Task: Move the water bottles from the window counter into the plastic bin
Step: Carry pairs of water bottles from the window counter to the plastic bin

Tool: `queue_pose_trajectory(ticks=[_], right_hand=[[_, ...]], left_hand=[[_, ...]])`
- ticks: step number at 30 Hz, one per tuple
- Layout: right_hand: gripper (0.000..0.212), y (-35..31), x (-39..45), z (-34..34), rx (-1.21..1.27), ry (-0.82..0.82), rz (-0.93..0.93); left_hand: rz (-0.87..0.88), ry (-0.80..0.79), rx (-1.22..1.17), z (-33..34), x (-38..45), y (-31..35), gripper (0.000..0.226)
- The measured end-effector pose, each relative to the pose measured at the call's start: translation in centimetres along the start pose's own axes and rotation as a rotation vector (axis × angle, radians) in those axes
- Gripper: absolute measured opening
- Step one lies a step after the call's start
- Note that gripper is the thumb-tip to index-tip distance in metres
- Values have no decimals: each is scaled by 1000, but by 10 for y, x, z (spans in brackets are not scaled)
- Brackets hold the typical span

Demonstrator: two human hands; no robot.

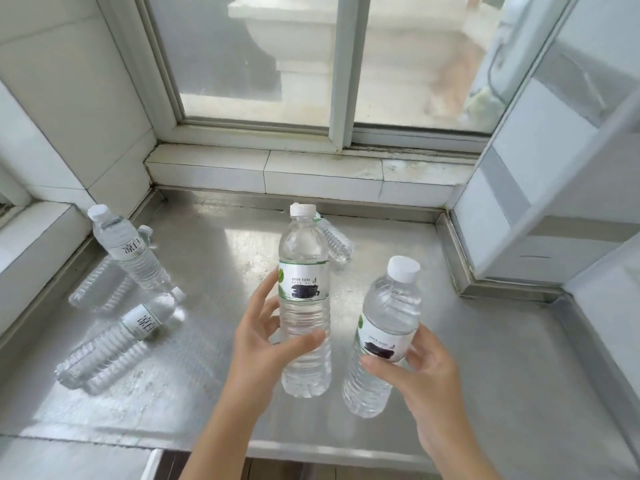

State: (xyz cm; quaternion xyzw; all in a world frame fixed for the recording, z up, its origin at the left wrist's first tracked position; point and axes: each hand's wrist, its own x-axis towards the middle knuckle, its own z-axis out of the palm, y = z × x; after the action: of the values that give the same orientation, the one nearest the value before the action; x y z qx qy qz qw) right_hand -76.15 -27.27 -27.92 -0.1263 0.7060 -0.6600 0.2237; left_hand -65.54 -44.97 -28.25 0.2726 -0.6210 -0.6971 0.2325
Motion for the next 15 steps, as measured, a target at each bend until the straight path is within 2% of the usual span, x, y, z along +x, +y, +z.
queue_pose_trajectory(ticks=[5,10,15], right_hand=[[56,-8,-58,-47,31,92,-17],[77,-15,-116,-77,84,166,-42],[71,-27,-180,-101,77,286,-96]], left_hand=[[22,-76,12,40,-57,2,102],[58,-175,16,68,-106,7,101],[93,-324,2,86,-141,21,99]])
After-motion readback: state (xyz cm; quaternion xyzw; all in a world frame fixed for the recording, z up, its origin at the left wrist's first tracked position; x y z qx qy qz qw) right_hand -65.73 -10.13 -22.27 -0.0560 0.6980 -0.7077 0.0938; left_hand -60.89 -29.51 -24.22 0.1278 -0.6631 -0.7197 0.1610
